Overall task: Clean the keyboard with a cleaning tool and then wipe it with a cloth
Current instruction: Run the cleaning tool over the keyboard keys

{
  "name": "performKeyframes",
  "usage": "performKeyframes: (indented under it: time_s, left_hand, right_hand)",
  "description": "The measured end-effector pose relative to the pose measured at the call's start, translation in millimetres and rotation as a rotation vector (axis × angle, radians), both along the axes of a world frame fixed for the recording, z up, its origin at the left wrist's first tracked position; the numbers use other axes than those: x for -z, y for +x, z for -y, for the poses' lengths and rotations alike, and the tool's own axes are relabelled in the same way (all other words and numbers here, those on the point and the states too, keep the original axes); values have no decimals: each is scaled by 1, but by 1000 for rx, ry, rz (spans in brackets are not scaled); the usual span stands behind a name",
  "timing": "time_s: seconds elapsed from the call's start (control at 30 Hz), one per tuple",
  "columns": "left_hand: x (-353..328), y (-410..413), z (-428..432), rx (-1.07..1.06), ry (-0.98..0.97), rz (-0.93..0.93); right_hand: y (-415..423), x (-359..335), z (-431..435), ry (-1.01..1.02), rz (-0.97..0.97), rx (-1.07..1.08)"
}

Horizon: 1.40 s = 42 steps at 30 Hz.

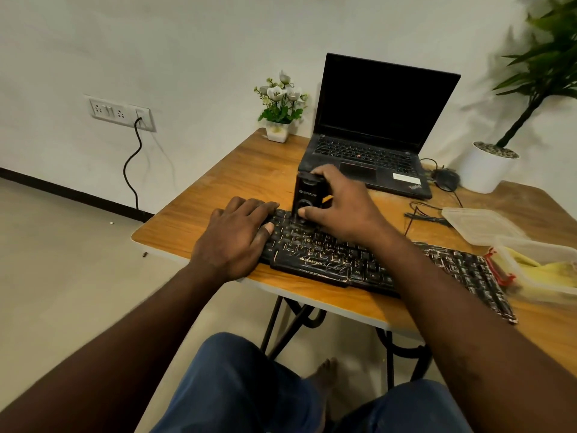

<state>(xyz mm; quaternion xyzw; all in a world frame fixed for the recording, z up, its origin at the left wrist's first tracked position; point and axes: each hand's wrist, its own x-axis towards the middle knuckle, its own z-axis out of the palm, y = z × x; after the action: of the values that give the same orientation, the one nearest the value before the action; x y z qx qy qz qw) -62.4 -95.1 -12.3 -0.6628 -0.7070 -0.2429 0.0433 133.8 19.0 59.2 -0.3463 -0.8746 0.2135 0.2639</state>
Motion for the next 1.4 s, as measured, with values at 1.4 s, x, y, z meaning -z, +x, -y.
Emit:
performKeyframes:
  time_s: [1.4]
  left_hand:
    - [5, -10, -5, -21, 53, 394]
  right_hand:
    - [19, -32, 42, 2, 203, -67]
